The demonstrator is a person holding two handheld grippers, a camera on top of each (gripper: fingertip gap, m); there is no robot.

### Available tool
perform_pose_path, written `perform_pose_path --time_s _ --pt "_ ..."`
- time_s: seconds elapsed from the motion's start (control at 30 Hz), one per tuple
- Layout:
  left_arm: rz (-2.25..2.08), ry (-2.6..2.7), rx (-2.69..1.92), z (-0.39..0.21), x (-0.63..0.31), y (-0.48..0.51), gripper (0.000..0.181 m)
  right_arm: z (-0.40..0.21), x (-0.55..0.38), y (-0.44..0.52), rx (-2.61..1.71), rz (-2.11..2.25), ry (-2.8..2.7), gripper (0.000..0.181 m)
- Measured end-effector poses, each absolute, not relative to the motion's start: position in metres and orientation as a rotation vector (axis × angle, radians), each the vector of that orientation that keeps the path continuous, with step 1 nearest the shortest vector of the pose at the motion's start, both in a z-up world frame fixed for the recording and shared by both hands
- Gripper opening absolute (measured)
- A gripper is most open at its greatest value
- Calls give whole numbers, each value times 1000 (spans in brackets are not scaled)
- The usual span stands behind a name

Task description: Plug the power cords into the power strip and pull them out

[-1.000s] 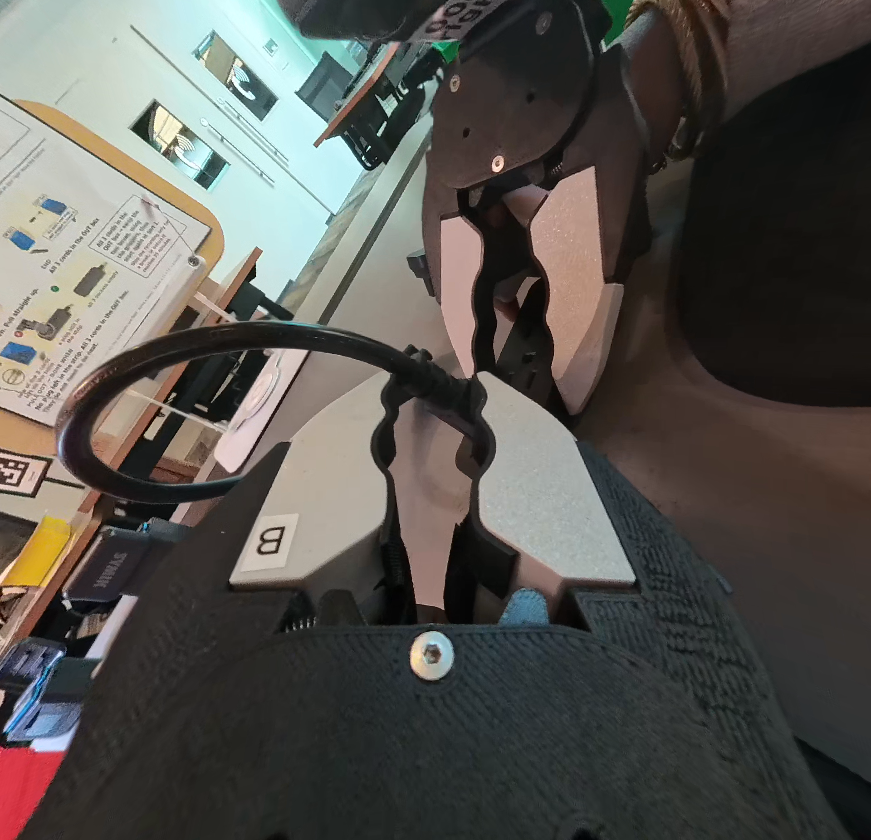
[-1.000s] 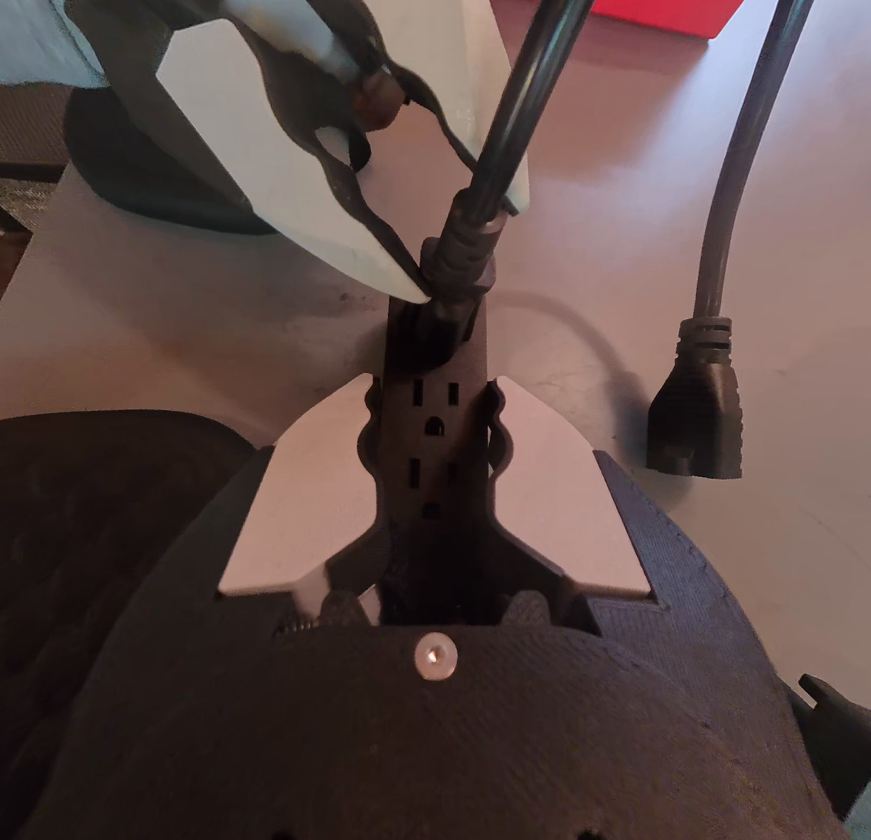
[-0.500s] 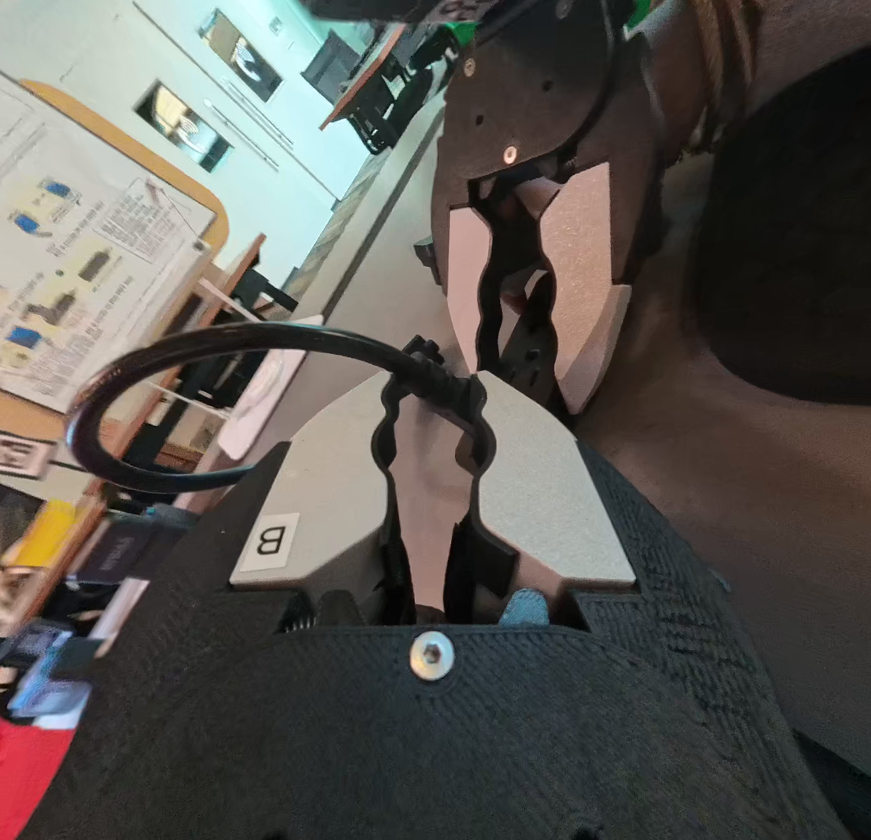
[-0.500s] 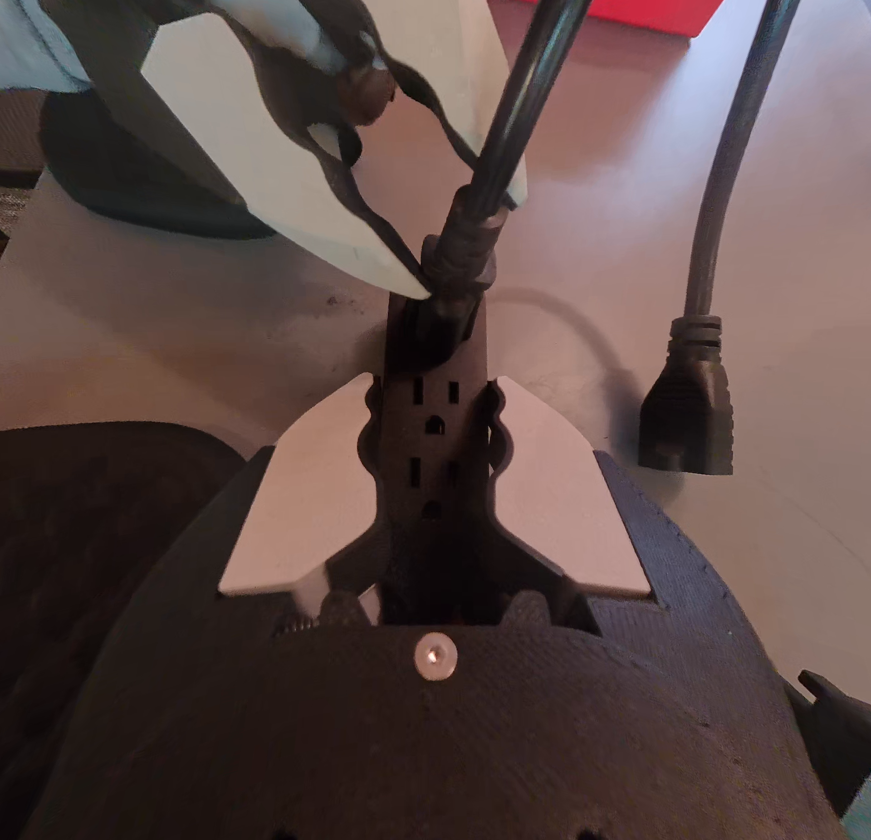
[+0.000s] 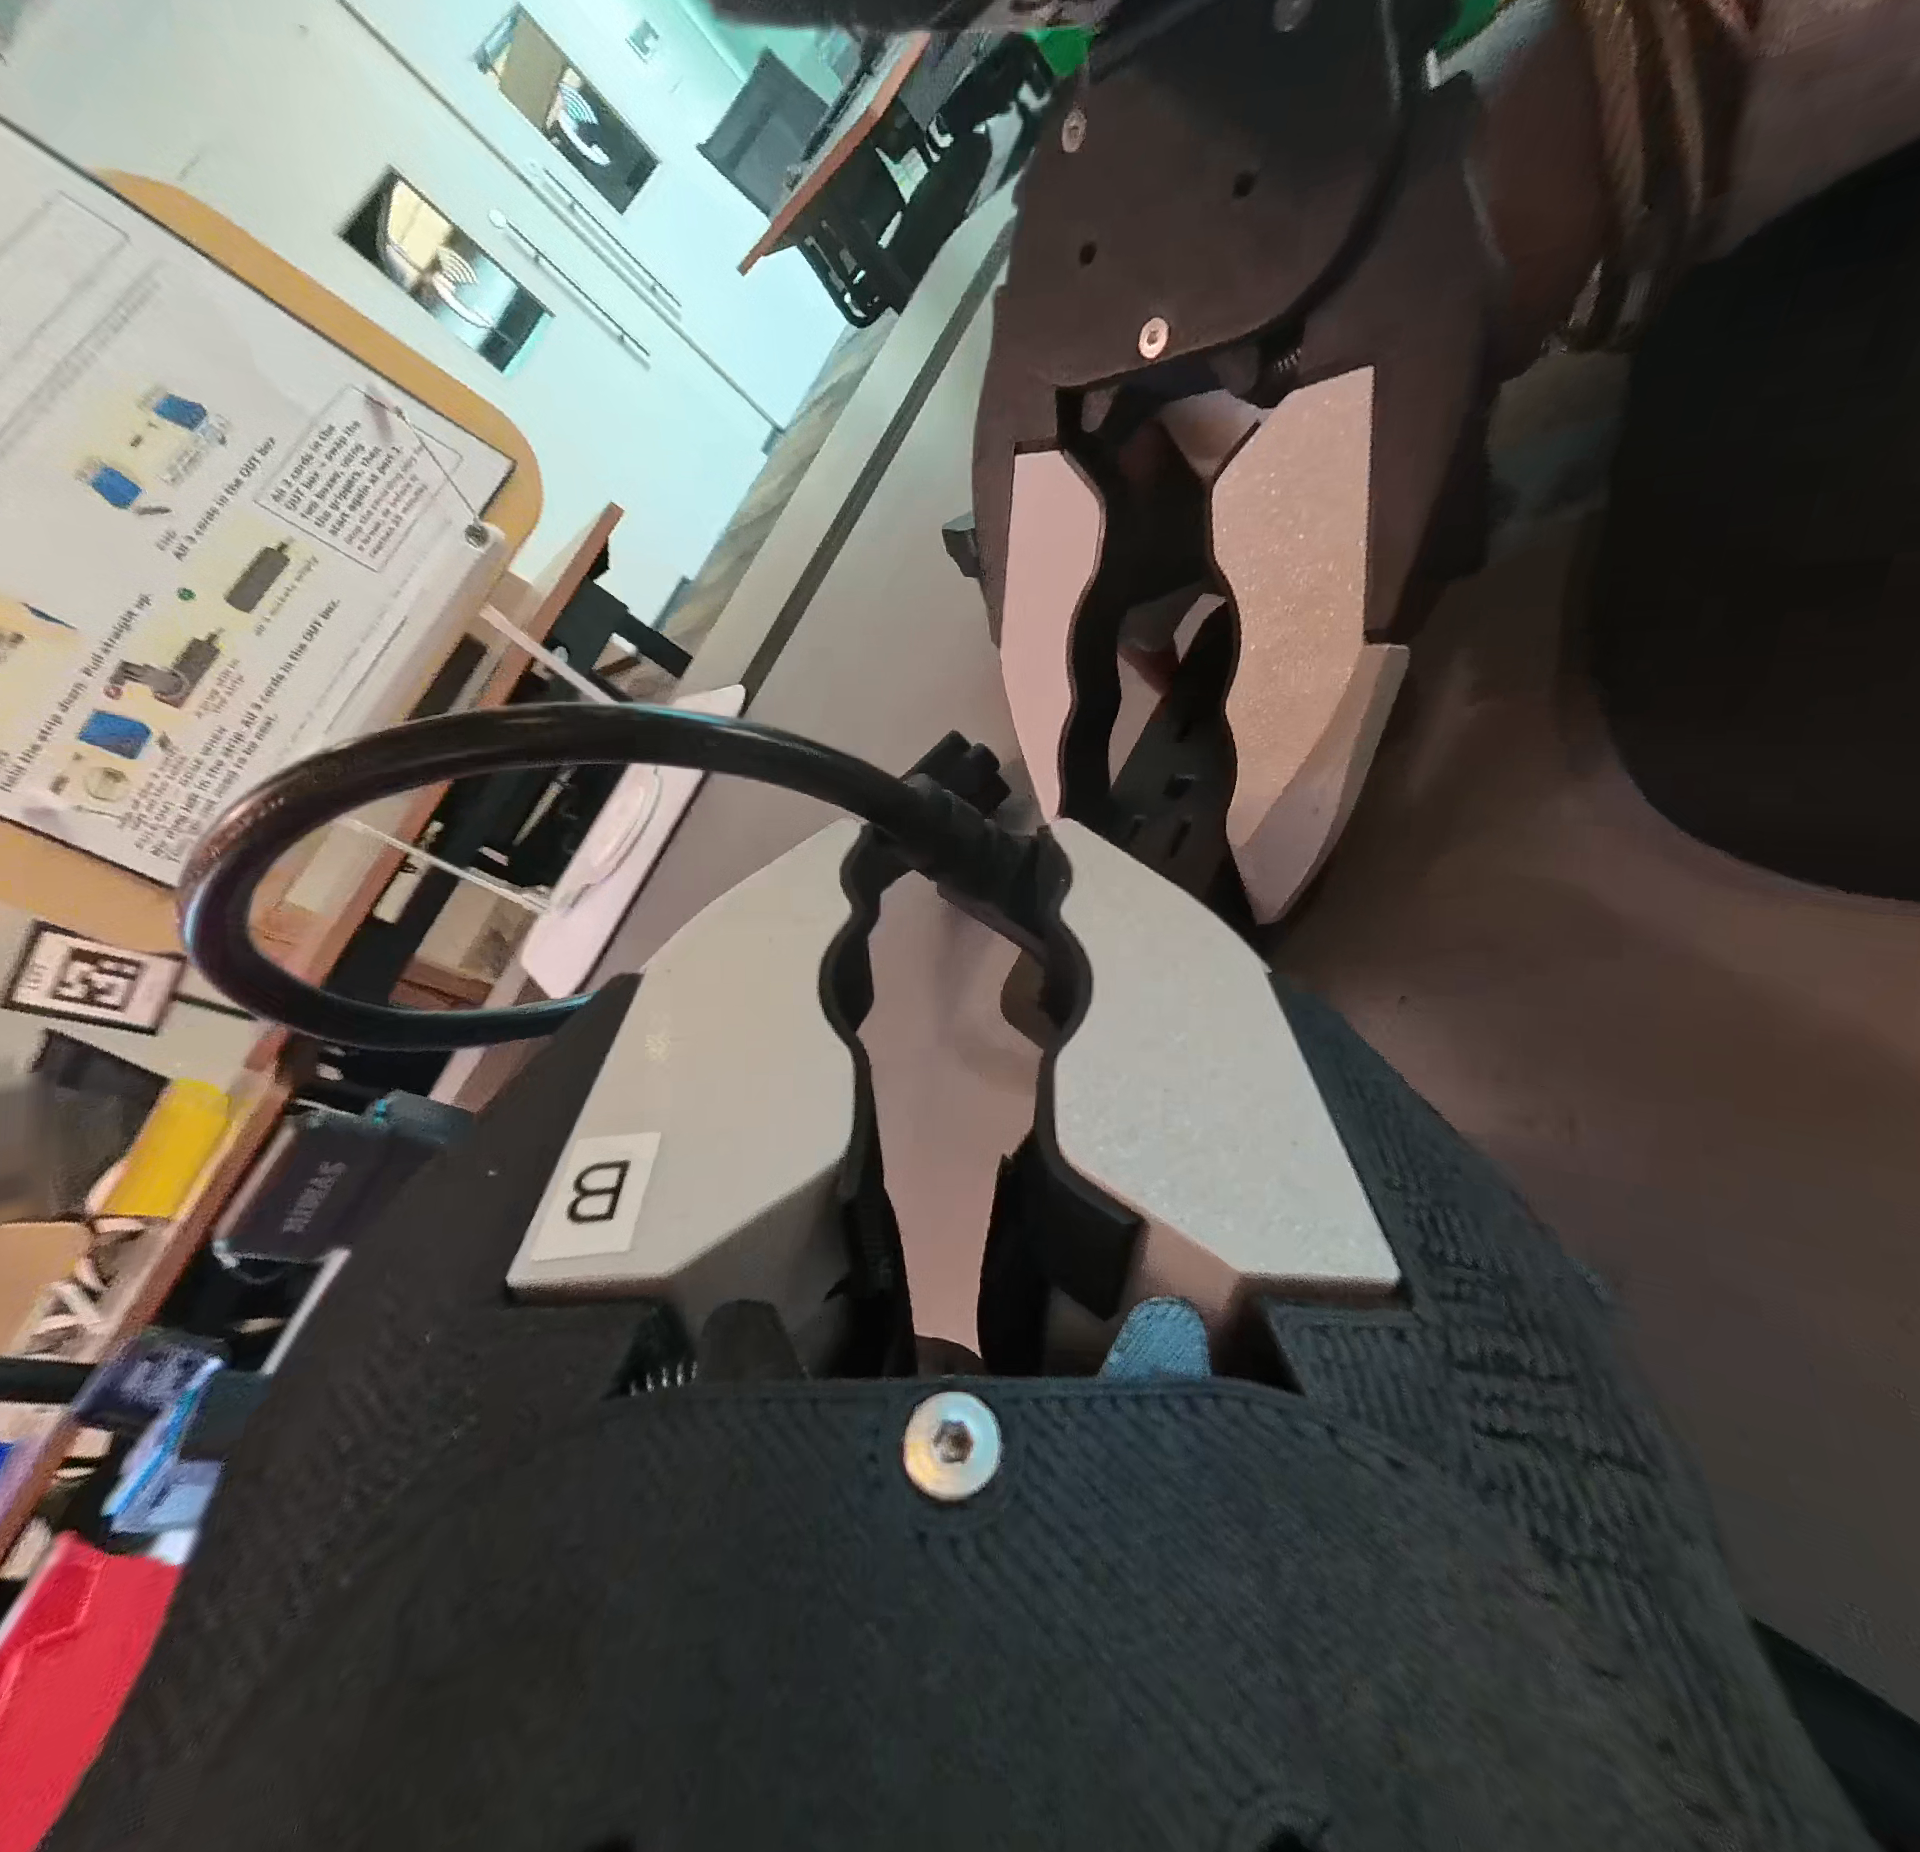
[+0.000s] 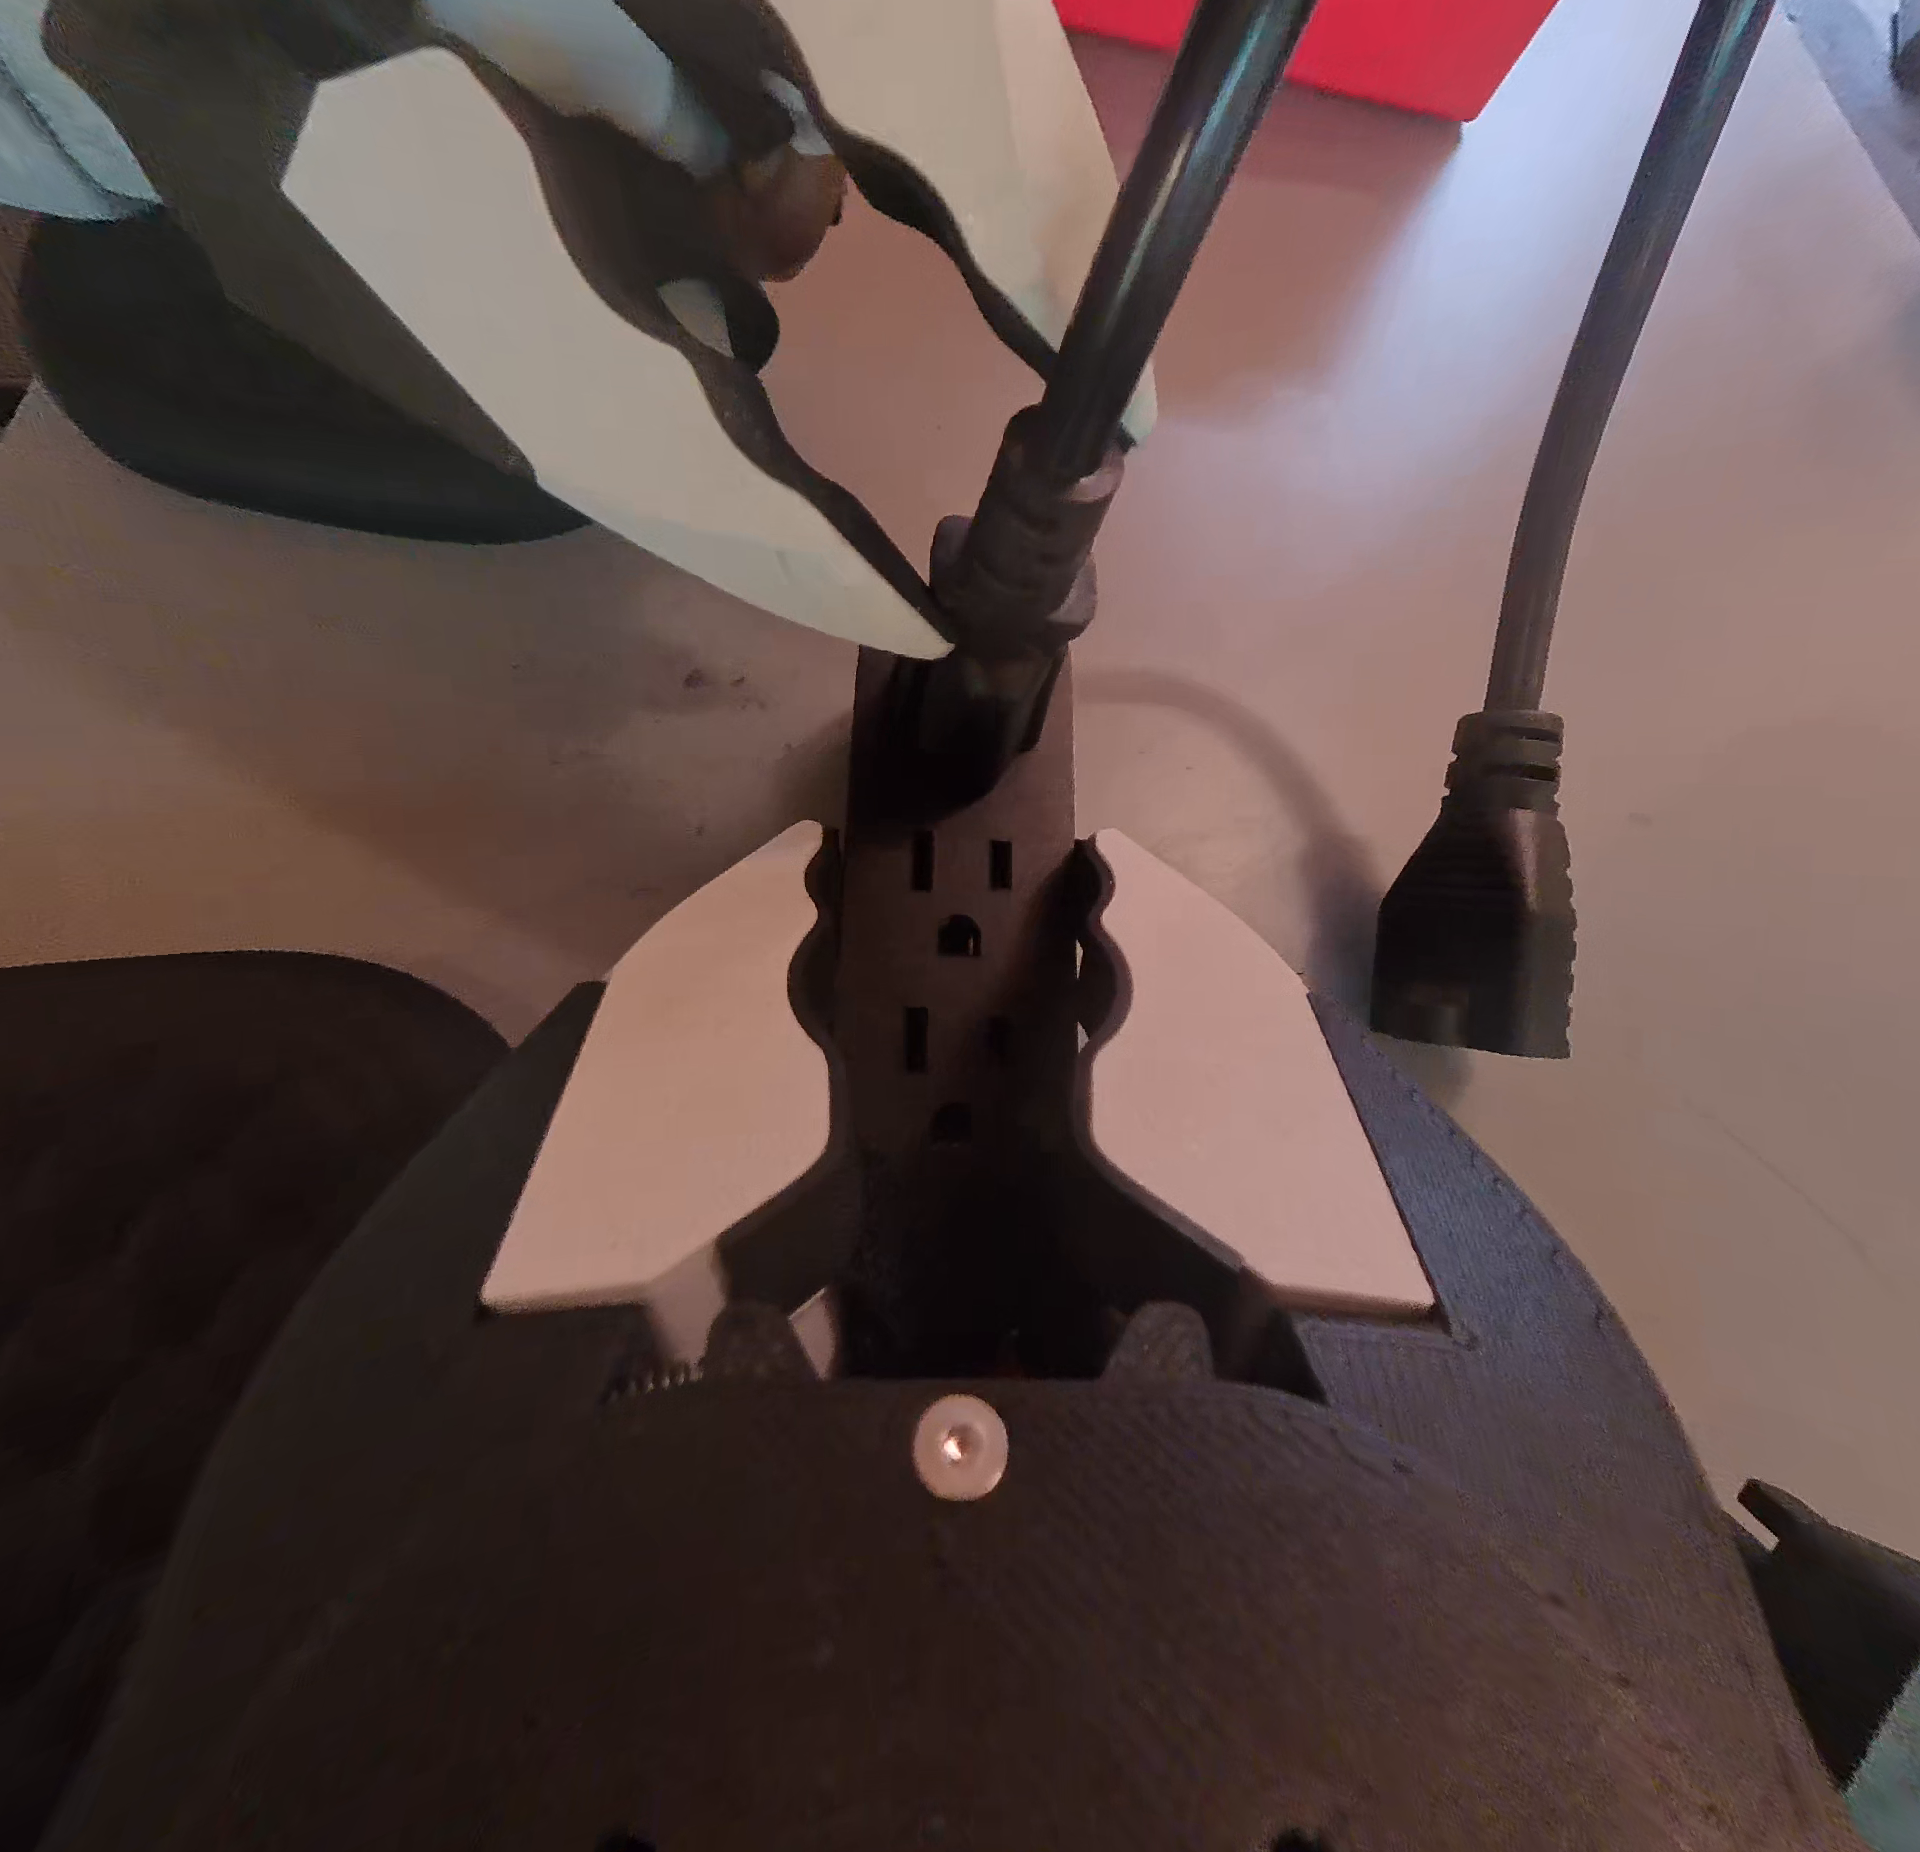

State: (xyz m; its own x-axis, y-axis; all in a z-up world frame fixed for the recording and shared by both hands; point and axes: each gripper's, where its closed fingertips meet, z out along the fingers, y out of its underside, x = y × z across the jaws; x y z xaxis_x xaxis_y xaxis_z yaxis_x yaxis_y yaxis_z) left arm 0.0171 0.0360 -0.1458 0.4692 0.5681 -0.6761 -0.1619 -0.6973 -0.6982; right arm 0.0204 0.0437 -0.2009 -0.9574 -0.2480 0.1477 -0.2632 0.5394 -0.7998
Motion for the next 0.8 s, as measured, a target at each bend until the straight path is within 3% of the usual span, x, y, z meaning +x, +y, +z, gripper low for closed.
perform_pose_path --time_s 0.13,0.43,0.6,0.8 --pt "1518 -138 -2014 -145 23 45 29 -200 24 47 544 1441 -2717 44" --pt "1373 -294 -1995 -143 18 39 28 -200 19 46 482 1441 -2714 45" --pt "1579 -114 -2027 -145 21 44 29 -201 21 47 525 1432 -2722 45" --pt "1388 -300 -2015 -144 16 37 29 -201 18 45 476 1435 -2718 45"
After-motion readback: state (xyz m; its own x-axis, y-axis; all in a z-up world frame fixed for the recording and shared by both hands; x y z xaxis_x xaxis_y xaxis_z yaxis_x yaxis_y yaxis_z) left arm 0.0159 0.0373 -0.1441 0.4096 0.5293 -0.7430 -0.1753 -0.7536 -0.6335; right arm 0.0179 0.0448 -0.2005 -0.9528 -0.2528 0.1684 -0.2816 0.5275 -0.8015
